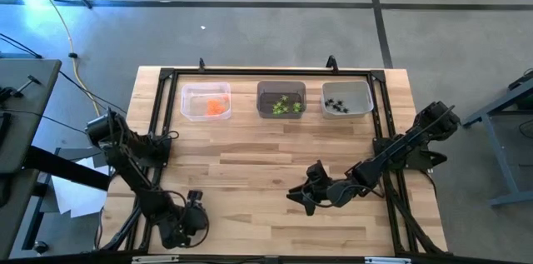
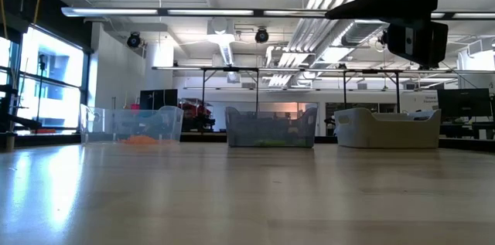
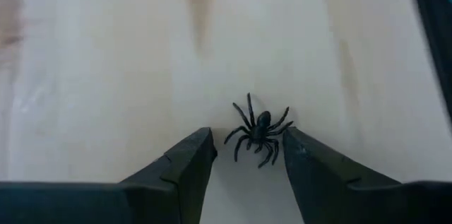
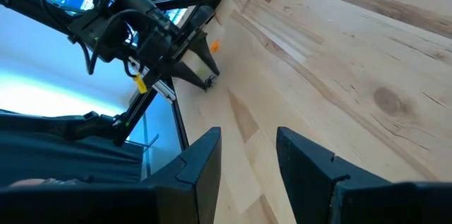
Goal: Sort Halloween decoration
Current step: Put the black spider toy into the white bin
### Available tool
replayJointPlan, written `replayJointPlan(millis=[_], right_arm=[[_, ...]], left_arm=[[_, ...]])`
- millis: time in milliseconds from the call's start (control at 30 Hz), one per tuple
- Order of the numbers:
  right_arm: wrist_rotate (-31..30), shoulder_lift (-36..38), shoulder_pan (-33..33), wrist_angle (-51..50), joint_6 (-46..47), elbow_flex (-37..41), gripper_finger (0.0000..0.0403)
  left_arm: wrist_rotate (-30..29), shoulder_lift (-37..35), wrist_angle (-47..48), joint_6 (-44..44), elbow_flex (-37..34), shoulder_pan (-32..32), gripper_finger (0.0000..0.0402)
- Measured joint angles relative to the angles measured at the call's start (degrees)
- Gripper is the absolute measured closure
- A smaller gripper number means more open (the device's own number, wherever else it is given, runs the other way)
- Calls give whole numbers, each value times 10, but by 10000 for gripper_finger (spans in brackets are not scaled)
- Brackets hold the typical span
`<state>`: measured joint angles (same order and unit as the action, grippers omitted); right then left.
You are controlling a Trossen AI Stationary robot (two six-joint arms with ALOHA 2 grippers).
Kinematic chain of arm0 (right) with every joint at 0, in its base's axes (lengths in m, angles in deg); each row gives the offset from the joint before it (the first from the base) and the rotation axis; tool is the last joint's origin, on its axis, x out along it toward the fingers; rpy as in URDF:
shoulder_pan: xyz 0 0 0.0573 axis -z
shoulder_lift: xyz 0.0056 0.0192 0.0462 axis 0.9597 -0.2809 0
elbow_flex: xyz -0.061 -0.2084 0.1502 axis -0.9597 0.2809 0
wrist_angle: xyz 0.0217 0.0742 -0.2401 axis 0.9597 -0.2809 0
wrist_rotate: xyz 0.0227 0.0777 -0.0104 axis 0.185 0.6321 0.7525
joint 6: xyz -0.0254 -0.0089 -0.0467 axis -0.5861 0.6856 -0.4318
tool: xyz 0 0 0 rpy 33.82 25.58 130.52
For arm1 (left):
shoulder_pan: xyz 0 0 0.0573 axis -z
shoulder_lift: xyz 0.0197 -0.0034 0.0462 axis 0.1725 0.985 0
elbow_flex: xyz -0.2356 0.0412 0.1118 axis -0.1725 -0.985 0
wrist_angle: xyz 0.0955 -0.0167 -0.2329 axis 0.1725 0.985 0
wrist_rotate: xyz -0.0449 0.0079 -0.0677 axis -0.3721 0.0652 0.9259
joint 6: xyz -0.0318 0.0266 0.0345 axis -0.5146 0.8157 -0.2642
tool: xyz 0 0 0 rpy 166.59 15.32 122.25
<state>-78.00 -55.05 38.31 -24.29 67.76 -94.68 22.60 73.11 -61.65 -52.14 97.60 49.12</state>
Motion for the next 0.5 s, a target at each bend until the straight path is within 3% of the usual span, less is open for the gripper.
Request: replayJointPlan(millis=[167, 433, 500], right_arm=[[0, 0, 0, 0, 0, 0, 270], [0, 0, 0, 0, 0, 0, 270], [0, 0, 0, 0, 0, 0, 270]], left_arm=[[-2, 0, 10, -34, 0, -16, 269], [10, -2, 9, -47, 3, -26, 385], [14, 0, 13, -47, 11, -30, 394]])
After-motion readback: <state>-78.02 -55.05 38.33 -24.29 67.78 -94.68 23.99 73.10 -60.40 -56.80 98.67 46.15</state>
